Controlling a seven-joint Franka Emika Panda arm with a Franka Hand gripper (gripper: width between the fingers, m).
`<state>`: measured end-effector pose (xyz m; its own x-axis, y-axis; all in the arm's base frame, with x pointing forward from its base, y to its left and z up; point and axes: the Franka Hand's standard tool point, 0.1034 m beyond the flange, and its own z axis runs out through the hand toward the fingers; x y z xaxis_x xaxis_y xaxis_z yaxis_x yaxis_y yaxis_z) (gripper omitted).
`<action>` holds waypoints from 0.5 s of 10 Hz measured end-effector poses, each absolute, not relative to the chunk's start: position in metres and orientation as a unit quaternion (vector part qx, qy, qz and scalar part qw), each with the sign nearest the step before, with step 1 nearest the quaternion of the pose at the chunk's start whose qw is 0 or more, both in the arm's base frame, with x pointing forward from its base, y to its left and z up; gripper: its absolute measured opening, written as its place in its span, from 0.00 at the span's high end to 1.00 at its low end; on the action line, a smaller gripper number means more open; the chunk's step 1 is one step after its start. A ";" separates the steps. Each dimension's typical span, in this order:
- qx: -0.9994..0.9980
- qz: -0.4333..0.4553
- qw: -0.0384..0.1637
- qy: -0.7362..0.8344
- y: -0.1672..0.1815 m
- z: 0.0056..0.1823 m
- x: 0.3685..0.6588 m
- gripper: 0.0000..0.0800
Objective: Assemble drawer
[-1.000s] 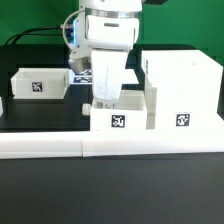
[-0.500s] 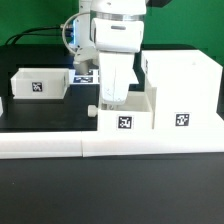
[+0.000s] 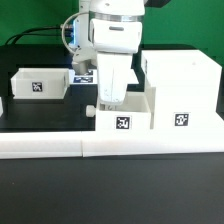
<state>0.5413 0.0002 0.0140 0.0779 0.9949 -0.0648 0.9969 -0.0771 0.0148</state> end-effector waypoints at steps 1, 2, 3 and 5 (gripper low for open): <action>0.734 -0.018 0.027 0.679 0.003 0.014 0.542 0.95; 0.734 -0.021 0.025 0.679 0.003 0.014 0.541 0.95; 0.735 -0.021 0.024 0.678 0.002 0.014 0.541 0.95; 0.737 -0.013 0.030 0.676 0.000 0.014 0.543 0.95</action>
Offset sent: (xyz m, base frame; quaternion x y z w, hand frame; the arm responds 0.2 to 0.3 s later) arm 0.0038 -0.0003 0.0086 -0.0712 0.0498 0.0538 0.9948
